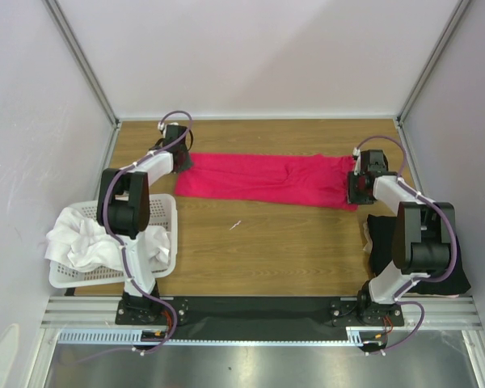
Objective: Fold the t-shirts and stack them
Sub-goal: Fold the tshirt
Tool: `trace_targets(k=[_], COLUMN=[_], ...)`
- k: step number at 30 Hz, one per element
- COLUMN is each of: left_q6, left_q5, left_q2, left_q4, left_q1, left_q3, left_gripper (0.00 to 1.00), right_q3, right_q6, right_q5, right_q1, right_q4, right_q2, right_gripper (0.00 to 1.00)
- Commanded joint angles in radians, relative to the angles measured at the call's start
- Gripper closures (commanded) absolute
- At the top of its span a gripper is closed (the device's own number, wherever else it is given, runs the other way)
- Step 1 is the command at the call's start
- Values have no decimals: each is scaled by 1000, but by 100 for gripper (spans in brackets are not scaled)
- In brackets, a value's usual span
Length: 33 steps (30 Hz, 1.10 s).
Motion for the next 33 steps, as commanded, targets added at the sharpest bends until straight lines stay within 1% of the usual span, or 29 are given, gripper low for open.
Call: trace_targets(k=[1,3,6,9,10,12,23,28,33], left_q6=[-3,-1,-6,-9,-9,-10,-50,-78,-78], left_q5=[12,12,12,11,11,11,-20,11,11], left_q2=[10,13,14,19,19,23,16,10,17], left_q4=[0,-4,-5,-5,-5,-7,1,19,30], left_q1=[11,13,13,13,13,14,36,60,63], left_q3=[49,54,58,61,61,67,68,51,61], left_gripper=[100,100,100,100,100,100,100,100,100], right_q3=[37,34,35,40,40,38,6,-1,-1], right_q6=[-24,-22,-19,-19,-18,-22,-28,-27,-27], right_q5=[4,-12,-19,-9,4,13,47,42,47], right_q1=[0,0,2,2,2,2,-6,-12,-12], right_q4=[-8,-7,-4,-4,-4,-4,11,18,21], right_q2=[19,25,36,50,53,56,42,38,41], right_gripper=[63,64,69,83,93,100,100,100,100])
